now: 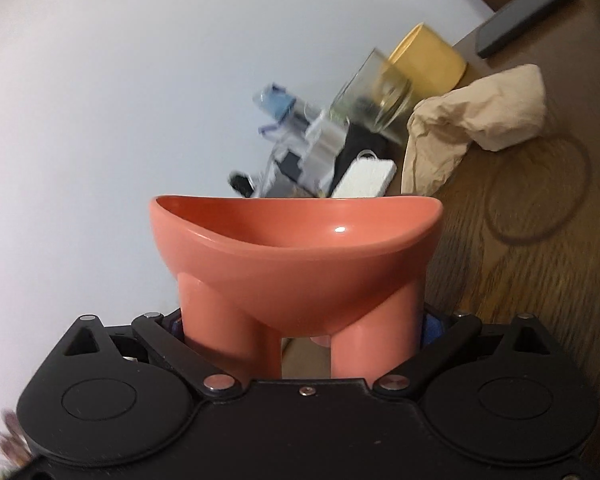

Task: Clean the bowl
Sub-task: 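Grasp the orange footed bowl with the left gripper and lift it, then tilt the held bowl up while the right gripper grasps the brown paper towel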

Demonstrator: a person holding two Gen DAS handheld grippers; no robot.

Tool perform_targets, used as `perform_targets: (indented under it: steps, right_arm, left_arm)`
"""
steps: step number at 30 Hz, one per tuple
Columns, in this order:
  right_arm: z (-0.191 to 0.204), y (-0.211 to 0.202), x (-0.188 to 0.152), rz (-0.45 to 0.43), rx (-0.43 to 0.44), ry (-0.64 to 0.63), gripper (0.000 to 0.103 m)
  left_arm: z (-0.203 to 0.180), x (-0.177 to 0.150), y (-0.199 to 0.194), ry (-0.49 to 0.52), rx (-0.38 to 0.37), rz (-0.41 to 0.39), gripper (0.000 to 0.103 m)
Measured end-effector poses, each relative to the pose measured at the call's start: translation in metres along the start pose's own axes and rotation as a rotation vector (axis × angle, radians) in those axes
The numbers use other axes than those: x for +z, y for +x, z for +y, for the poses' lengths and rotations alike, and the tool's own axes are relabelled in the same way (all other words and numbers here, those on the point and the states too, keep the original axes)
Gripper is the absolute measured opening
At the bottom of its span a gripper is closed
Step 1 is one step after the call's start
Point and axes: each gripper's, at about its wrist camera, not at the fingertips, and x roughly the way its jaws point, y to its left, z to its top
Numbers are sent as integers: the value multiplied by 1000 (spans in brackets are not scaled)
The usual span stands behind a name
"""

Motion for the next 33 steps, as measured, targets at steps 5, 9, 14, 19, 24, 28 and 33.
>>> perform_targets:
  steps: [5, 9, 14, 19, 24, 28, 33]
  right_arm:
    - [1, 2, 3, -8, -26, -22, 102]
    - [1, 0, 1, -13, -28, -26, 102]
    - [0, 2, 0, -36, 5, -49, 102]
    - [2, 11, 1, -15, 8, -99, 102]
    - [-1, 38, 10, 43, 6, -111, 101]
    - [-10, 68, 20, 72, 9, -106, 99]
    - [-21, 113, 23, 148, 25, -85, 64]
  left_arm:
    - [-16, -2, -6, 131, 120, -113, 97]
    - [-36, -9, -6, 219, 267, -216, 97]
    - [-41, -14, -4, 165, 335, -237, 98]
    - [-59, -12, 4, 262, 447, -302, 97]
    - [-59, -5, 17, 266, 452, -294, 97]
    - [-56, 1, 30, 268, 452, -290, 97]
    - [-53, 10, 52, 271, 458, -273, 97]
